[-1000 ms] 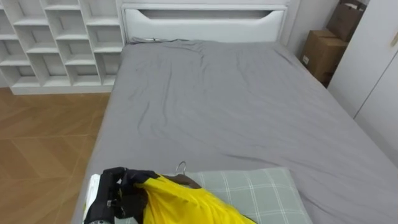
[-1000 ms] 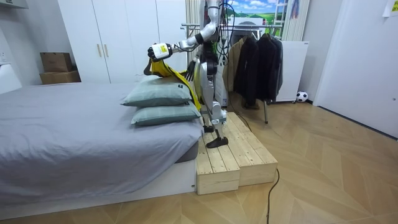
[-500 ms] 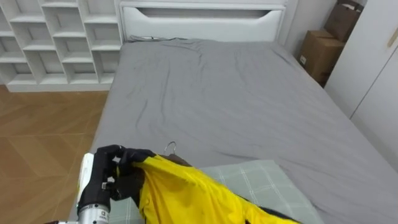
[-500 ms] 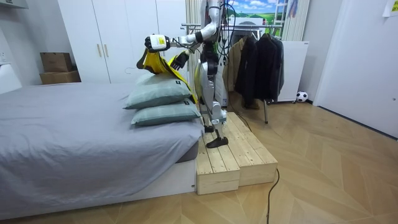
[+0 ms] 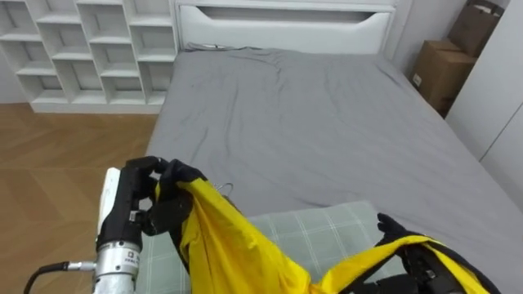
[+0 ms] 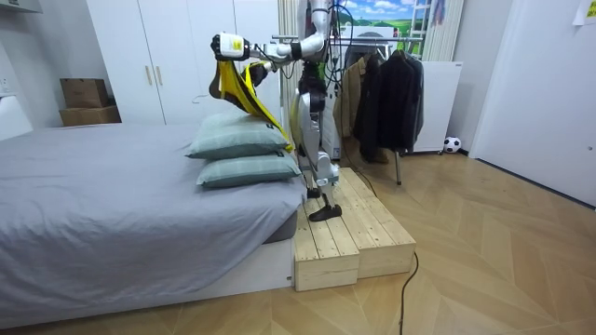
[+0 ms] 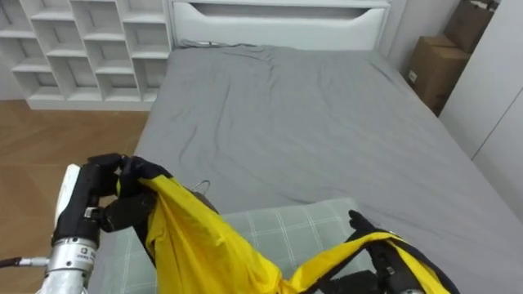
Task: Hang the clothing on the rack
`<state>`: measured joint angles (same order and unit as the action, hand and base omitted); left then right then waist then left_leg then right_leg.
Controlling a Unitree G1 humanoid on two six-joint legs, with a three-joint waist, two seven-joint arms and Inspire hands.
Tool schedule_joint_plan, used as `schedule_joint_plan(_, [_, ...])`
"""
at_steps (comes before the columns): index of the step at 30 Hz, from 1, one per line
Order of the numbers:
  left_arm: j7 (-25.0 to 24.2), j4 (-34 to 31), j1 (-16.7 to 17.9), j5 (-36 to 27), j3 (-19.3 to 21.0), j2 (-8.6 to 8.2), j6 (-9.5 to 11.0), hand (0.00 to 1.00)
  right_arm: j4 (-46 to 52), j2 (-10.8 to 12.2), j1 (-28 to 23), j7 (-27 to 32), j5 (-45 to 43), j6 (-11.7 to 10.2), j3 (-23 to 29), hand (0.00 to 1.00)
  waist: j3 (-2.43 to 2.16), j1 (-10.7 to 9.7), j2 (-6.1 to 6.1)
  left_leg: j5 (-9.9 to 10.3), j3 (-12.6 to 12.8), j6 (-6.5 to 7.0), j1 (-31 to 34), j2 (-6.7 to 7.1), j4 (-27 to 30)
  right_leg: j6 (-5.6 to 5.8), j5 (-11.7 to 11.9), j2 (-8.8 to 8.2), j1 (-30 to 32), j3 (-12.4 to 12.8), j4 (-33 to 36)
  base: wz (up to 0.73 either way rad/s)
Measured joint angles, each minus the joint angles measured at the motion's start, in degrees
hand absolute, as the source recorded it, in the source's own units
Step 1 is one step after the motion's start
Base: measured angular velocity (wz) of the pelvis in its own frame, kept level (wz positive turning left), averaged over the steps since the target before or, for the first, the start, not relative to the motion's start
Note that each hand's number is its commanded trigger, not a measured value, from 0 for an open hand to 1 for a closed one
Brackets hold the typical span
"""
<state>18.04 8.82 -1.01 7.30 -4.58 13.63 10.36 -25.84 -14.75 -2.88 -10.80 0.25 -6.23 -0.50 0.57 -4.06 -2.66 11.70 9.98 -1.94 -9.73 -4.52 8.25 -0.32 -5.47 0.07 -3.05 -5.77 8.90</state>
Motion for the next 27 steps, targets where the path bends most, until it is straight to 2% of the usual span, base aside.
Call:
schedule_joint_plan(2, [-0.20, -0.08, 0.00, 0.68, 0.00, 0.13, 0.00, 1.00, -0.03, 0.00, 0.01, -1.09, 1.10, 0.00, -0.01, 0.00, 0.00, -0.04, 0.22, 0.00, 0.06, 0.00, -0.16, -0.01, 0.00, -0.02, 0.04, 0.00, -0.05, 0.06, 0.06, -0.02])
schedule_joint_plan(7, [-0.21, -0.41, -0.01, 2.42, -0.02, 0.63, 0.00, 1.00, -0.11, 0.01, 0.05, -2.59, 4.41, 0.00, -0.02, 0.00, 0.45, -0.05, 1.02, 0.00, 0.13, 0.00, -0.35, -0.03, -0.01, -0.02, 0.04, 0.01, -0.25, 0.04, 0.01, -0.01])
schedule_joint_plan(16, [-0.20, -0.99, 0.01, 2.44, -0.01, 1.19, 0.01, 1.00, -1.59, 0.01, -0.60, -3.75, 4.48, 0.00, -0.02, 0.00, 0.40, 0.07, 1.17, 0.01, 0.25, -0.01, -0.51, 0.00, -0.03, 0.00, 0.04, 0.06, -0.74, 0.17, -0.26, 0.00])
schedule_joint_plan(17, [-0.21, -1.00, 0.01, 2.44, -0.02, 1.19, 0.01, 1.00, -2.16, 0.01, -0.60, -3.90, 4.48, 0.00, -0.02, 0.00, 0.39, 0.05, 1.18, 0.02, 0.24, -0.01, -0.71, -0.01, -0.07, 0.01, 0.03, 0.07, -0.94, 0.17, -0.27, 0.00])
schedule_joint_plan(18, [-0.21, -1.19, 0.18, 2.44, 0.00, 1.19, 0.01, 1.00, -3.20, 0.00, -0.72, -4.34, 4.47, 0.04, 0.14, 0.00, 0.16, 0.04, 1.31, 0.02, 0.24, 0.00, -0.93, -0.02, -0.30, 0.04, 0.01, 0.11, -1.10, 0.17, -0.27, 0.00])
schedule_joint_plan(22, [-0.24, -3.53, 1.07, 3.47, 0.05, 1.12, 0.01, 1.00, -6.80, -0.01, -1.06, -5.43, 4.49, -0.02, 0.78, 0.00, -0.25, -0.09, 1.55, 0.00, 0.16, 0.01, -1.02, -0.02, -0.42, 0.03, 0.02, 0.07, -1.10, 0.05, -0.23, 0.00])
schedule_joint_plan(27, [-0.24, -4.45, 1.02, 4.78, 0.98, 1.22, 0.01, 1.00, -9.98, -0.01, -1.07, -7.74, 5.11, 0.02, 1.72, 0.00, -0.28, 0.03, 1.59, 0.00, 0.10, 0.02, -1.15, 0.00, -0.40, 0.03, 0.00, 0.05, -1.16, 0.15, -0.25, 0.00])
